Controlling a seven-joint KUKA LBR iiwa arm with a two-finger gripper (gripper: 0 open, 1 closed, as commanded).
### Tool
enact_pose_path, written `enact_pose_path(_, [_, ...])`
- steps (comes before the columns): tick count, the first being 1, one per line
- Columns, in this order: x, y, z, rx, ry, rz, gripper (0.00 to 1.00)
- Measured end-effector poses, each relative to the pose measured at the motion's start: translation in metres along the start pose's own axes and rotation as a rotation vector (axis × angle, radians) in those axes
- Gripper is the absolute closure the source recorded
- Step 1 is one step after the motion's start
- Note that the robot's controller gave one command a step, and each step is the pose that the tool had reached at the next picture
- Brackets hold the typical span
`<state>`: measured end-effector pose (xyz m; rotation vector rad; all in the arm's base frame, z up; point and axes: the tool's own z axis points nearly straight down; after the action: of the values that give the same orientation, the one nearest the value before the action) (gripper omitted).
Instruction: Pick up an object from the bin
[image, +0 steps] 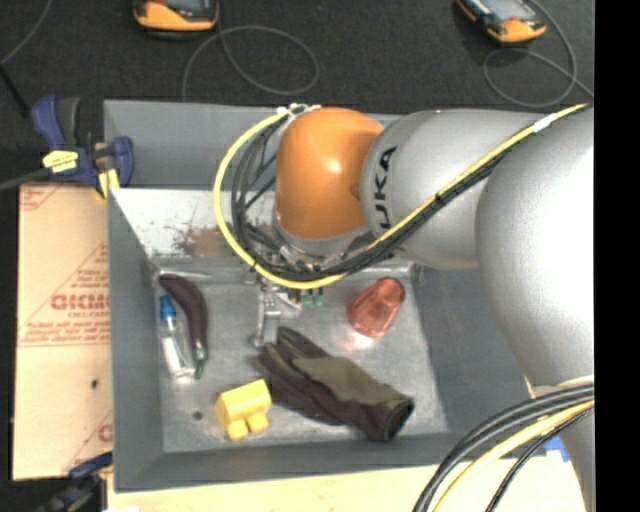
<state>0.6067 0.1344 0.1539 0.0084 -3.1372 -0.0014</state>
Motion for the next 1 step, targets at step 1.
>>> enact_pose_path(1, [-0.0016, -0.0005, -0.0049, -0.001, -0.008, 0.002, 0.00])
